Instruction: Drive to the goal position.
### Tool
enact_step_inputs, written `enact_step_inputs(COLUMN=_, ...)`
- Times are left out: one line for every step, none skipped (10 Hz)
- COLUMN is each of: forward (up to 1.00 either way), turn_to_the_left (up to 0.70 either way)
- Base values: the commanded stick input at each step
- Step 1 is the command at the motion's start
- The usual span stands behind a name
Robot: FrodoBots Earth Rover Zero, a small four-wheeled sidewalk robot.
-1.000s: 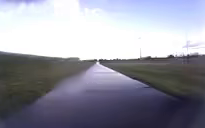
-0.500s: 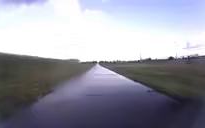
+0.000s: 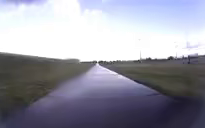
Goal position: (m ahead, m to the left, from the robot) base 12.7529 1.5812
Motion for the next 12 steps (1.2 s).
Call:
enact_step_inputs(forward=0.45, turn_to_the_left=0.0)
enact_step_inputs(forward=0.45, turn_to_the_left=0.0)
enact_step_inputs(forward=0.45, turn_to_the_left=0.0)
enact_step_inputs(forward=0.45, turn_to_the_left=0.0)
enact_step_inputs(forward=0.45, turn_to_the_left=0.0)
enact_step_inputs(forward=0.45, turn_to_the_left=0.0)
enact_step_inputs(forward=0.45, turn_to_the_left=0.0)
enact_step_inputs(forward=0.45, turn_to_the_left=0.0)
enact_step_inputs(forward=0.45, turn_to_the_left=0.0)
enact_step_inputs(forward=0.45, turn_to_the_left=0.0)
enact_step_inputs(forward=0.45, turn_to_the_left=0.0)
enact_step_inputs(forward=0.45, turn_to_the_left=0.0)
